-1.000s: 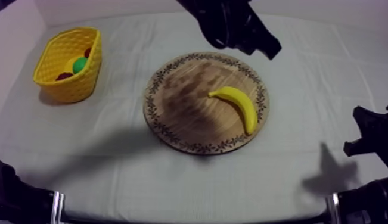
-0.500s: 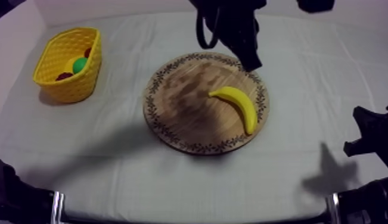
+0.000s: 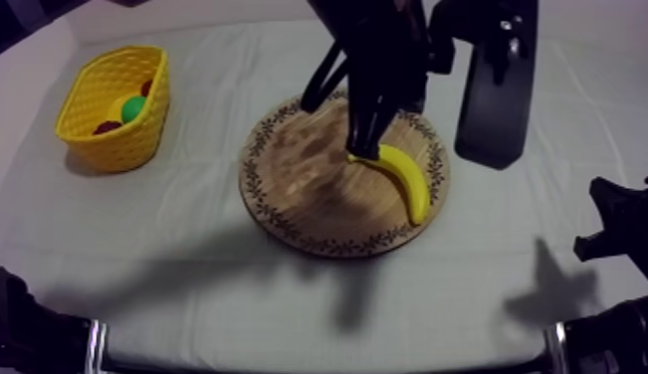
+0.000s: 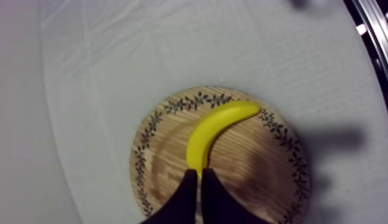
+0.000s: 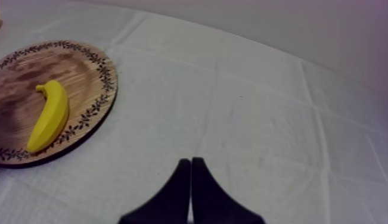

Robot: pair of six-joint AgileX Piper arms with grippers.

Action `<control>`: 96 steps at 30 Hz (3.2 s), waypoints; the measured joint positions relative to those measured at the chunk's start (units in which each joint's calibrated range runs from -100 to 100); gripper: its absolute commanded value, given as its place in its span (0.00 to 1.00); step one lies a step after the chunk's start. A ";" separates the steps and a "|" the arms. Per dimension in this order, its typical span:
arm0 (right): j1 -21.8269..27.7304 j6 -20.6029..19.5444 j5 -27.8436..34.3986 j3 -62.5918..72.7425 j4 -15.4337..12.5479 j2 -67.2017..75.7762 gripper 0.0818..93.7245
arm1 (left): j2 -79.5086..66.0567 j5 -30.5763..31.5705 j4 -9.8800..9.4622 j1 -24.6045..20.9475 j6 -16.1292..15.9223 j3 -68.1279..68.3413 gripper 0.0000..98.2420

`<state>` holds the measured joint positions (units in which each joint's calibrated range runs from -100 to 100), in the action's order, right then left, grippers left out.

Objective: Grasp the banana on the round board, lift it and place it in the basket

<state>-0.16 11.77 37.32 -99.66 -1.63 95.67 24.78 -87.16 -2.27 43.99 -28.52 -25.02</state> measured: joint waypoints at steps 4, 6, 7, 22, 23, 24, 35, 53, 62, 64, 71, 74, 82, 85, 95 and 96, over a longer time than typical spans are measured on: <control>0.00 0.03 0.00 0.00 0.00 0.00 0.00 | 0.36 -0.01 -0.81 0.08 0.18 -1.01 0.17; 0.00 0.03 0.00 0.00 0.00 0.00 0.00 | 0.49 -0.01 -1.06 0.09 0.70 -1.54 0.27; 0.00 0.03 0.00 0.00 0.00 0.00 0.00 | 0.57 0.07 -1.11 0.09 0.86 -1.63 0.32; 0.00 0.03 0.03 0.00 0.00 0.00 0.00 | 1.75 -0.02 -5.15 0.64 4.09 -0.88 0.86; 0.00 0.03 0.03 0.00 0.00 0.00 0.00 | 1.88 -0.02 -5.24 0.64 4.09 -0.88 0.87; 0.00 0.03 0.03 0.00 0.00 0.00 0.00 | 2.06 -0.02 -5.47 0.79 4.09 -0.82 0.87; 0.00 0.03 0.03 0.00 0.00 0.00 0.00 | 8.53 1.69 -6.62 1.06 4.12 -0.75 0.84; 0.00 0.03 0.03 0.00 0.00 0.00 0.00 | 24.13 3.76 -8.06 0.47 3.60 -6.48 0.84; 0.00 0.03 0.03 0.00 0.00 0.00 0.00 | 29.72 3.76 -9.51 -0.56 2.36 -11.33 0.83; 0.00 0.03 0.03 0.00 0.00 0.00 0.00 | 30.86 3.65 -9.72 -0.59 2.10 -12.57 0.82; 0.00 0.03 0.03 0.00 0.00 0.00 0.00 | 34.84 3.37 -10.33 -1.16 1.67 -16.73 0.78; 0.00 0.03 0.03 0.00 0.00 0.00 0.00 | 36.10 3.25 -10.58 -1.51 1.67 -17.86 0.74; 0.00 0.03 -0.05 0.00 0.00 0.00 0.00 | 37.48 3.11 -10.59 -2.11 1.93 -19.30 0.46; 0.00 0.03 -0.05 0.00 0.00 0.00 0.00 | 37.61 3.11 -10.58 -2.15 1.80 -19.34 0.35; 0.00 0.03 -0.05 0.00 0.00 0.00 0.00 | 37.23 2.94 -10.71 -1.94 2.18 -18.62 0.23; 0.00 0.03 -0.05 0.00 0.00 0.00 0.00 | 36.93 2.94 -10.71 -1.94 2.27 -18.43 0.23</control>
<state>-0.16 11.80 37.27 -99.66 -1.63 95.67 61.71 -84.22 -12.98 42.05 -26.25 -43.46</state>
